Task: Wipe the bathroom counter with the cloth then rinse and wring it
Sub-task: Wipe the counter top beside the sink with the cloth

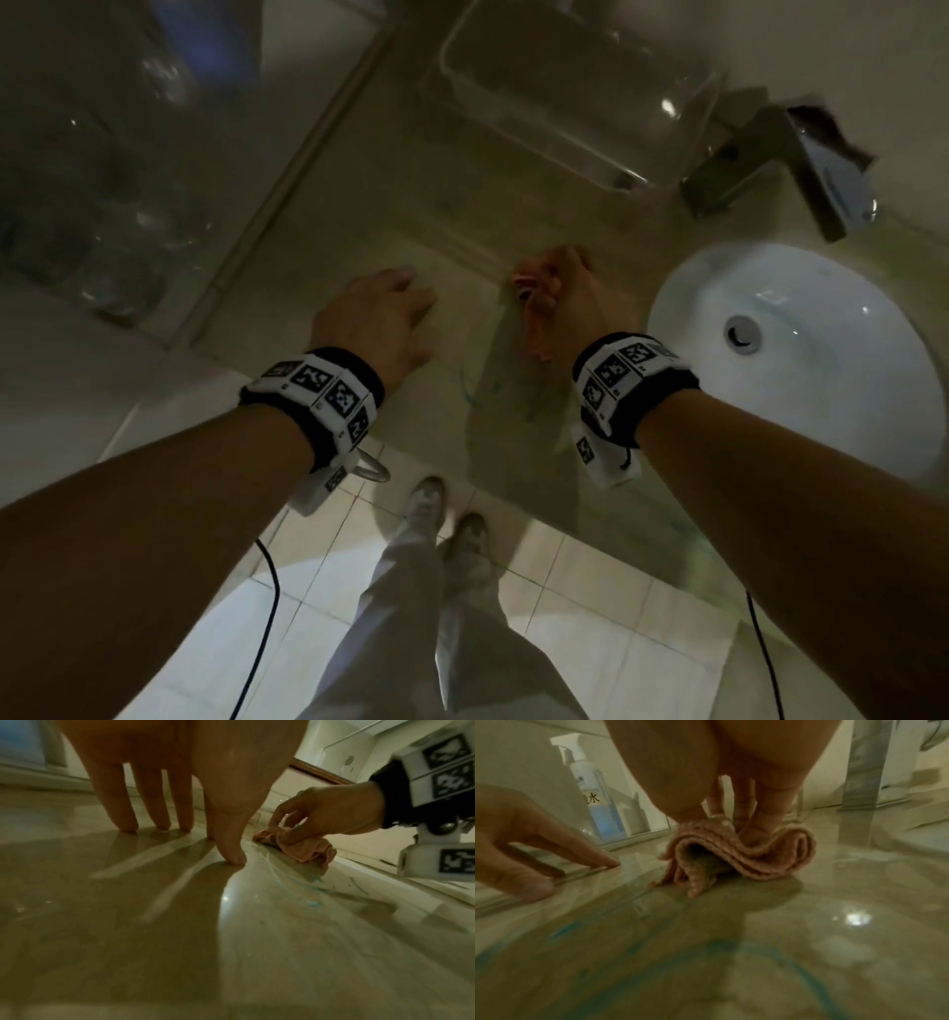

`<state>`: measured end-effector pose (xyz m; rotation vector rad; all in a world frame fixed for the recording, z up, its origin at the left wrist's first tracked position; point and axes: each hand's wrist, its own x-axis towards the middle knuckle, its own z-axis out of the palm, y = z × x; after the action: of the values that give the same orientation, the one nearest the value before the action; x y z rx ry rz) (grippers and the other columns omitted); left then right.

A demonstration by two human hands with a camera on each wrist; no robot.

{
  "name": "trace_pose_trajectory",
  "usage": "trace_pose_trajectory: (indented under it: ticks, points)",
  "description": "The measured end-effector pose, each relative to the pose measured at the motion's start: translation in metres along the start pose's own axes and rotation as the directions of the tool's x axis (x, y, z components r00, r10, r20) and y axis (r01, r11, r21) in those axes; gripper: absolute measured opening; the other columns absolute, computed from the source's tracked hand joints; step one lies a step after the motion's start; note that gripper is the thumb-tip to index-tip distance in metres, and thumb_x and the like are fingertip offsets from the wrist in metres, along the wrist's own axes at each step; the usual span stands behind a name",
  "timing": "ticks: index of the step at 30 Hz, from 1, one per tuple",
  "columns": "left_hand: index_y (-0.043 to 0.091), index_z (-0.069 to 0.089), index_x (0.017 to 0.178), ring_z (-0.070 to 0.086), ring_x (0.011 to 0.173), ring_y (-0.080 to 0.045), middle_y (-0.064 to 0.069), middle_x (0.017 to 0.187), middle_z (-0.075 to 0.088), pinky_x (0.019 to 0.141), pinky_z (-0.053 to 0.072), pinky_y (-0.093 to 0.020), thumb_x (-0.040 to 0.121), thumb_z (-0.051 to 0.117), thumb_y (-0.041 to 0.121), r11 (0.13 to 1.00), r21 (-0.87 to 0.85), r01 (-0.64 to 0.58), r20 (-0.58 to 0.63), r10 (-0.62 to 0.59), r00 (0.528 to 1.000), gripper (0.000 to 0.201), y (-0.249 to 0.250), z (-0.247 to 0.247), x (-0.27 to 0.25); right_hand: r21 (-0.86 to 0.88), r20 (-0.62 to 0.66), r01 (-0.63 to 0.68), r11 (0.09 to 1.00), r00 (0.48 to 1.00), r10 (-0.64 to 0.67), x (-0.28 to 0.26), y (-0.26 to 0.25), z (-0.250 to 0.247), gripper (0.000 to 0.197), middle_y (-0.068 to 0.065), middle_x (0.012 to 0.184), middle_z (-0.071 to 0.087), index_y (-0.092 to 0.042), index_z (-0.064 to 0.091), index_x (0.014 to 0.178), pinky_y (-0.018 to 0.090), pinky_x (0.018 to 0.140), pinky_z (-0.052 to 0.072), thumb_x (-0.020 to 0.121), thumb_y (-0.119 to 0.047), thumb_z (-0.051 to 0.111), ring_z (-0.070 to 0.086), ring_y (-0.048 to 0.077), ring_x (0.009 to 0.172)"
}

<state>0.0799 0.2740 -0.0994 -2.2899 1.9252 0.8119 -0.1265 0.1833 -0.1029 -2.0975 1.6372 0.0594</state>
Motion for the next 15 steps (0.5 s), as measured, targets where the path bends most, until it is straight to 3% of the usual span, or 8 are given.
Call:
trace_pose_trajectory:
  ticks: [2, 4, 6, 8, 10, 12, 13, 15]
  points:
    - [0.033, 0.041, 0.145, 0.026, 0.144, -0.023, 0.005, 0.16, 0.024, 0.113, 0.026, -0.035, 0.086, 0.067, 0.041, 1.0, -0.001, -0.003, 0.006, 0.003, 1.0, 0.065, -0.002, 0.002, 0.002, -0.031, 0.007, 0.005, 1.0, 1.0, -0.005, -0.002, -0.003, 0.005, 0.023, 0.006, 0.118, 0.058, -0.029, 0.047, 0.11, 0.028, 0.056, 0.036, 0.087, -0.028, 0.046, 0.054, 0.027, 0.07]
    - [0.035, 0.041, 0.145, 0.027, 0.144, -0.021, 0.005, 0.16, 0.024, 0.113, 0.027, -0.035, 0.085, 0.067, 0.042, 1.0, 0.007, -0.008, -0.003, 0.008, 1.0, 0.065, -0.003, 0.003, 0.004, -0.108, 0.016, 0.063, 0.992, 0.998, -0.062, -0.011, -0.008, 0.012, 0.028, 0.001, 0.123, 0.058, -0.037, 0.049, 0.116, 0.03, 0.062, 0.041, 0.089, -0.033, 0.045, 0.059, 0.026, 0.075]
    - [0.037, 0.041, 0.144, 0.03, 0.143, -0.02, 0.007, 0.16, 0.025, 0.111, 0.031, -0.038, 0.085, 0.066, 0.045, 1.0, 0.025, 0.0, -0.003, 0.0, 1.0, 0.065, -0.003, 0.003, 0.006, -0.053, 0.011, 0.188, 0.981, 0.982, -0.188, -0.028, -0.017, 0.022, 0.029, -0.002, 0.122, 0.058, -0.034, 0.059, 0.116, 0.029, 0.067, 0.045, 0.088, -0.033, 0.052, 0.06, 0.022, 0.083]
    - [0.037, 0.042, 0.143, 0.035, 0.14, -0.021, 0.007, 0.159, 0.026, 0.109, 0.036, -0.039, 0.084, 0.065, 0.049, 0.999, 0.038, -0.005, 0.0, 0.005, 1.0, 0.064, -0.003, 0.002, 0.007, -0.002, 0.047, 0.242, 0.97, 0.969, -0.242, -0.045, -0.027, 0.034, 0.03, -0.001, 0.119, 0.057, -0.031, 0.063, 0.113, 0.036, 0.073, 0.053, 0.085, -0.037, 0.057, 0.062, 0.028, 0.089]
    - [0.037, 0.043, 0.142, 0.036, 0.14, -0.021, 0.007, 0.159, 0.027, 0.107, 0.037, -0.039, 0.085, 0.065, 0.049, 0.999, 0.038, -0.009, -0.005, 0.009, 1.0, 0.062, -0.002, 0.001, 0.006, -0.047, 0.122, 0.278, 0.96, 0.955, -0.27, -0.06, -0.033, 0.046, 0.036, -0.001, 0.13, 0.055, -0.032, 0.06, 0.12, 0.044, 0.082, 0.055, 0.085, -0.042, 0.056, 0.063, 0.034, 0.099]
    - [0.037, 0.043, 0.143, 0.036, 0.14, -0.021, 0.007, 0.159, 0.027, 0.107, 0.037, -0.039, 0.086, 0.065, 0.046, 0.999, 0.042, -0.007, -0.005, 0.008, 1.0, 0.062, -0.002, 0.001, 0.006, -0.025, 0.174, 0.339, 0.941, 0.928, -0.329, -0.075, -0.037, 0.052, 0.037, 0.003, 0.139, 0.053, -0.029, 0.061, 0.125, 0.05, 0.095, 0.05, 0.088, -0.034, 0.054, 0.059, 0.037, 0.112]
    - [0.037, 0.042, 0.143, 0.036, 0.139, -0.021, 0.008, 0.159, 0.026, 0.106, 0.037, -0.039, 0.086, 0.066, 0.045, 0.999, 0.051, -0.01, 0.0, 0.01, 1.0, 0.063, -0.002, 0.0, 0.006, -0.009, 0.169, 0.361, 0.933, 0.92, -0.354, -0.083, -0.038, 0.052, 0.036, 0.003, 0.136, 0.055, -0.027, 0.062, 0.123, 0.049, 0.093, 0.051, 0.088, -0.032, 0.053, 0.06, 0.037, 0.109]
    - [0.037, 0.041, 0.144, 0.037, 0.139, -0.02, 0.008, 0.159, 0.026, 0.106, 0.039, -0.039, 0.085, 0.066, 0.046, 0.997, 0.071, -0.014, 0.008, 0.014, 1.0, 0.065, -0.001, -0.001, 0.006, -0.006, 0.11, 0.392, 0.92, 0.915, -0.389, -0.096, -0.04, 0.053, 0.03, 0.001, 0.122, 0.063, -0.026, 0.067, 0.114, 0.043, 0.074, 0.056, 0.088, -0.034, 0.055, 0.064, 0.034, 0.085]
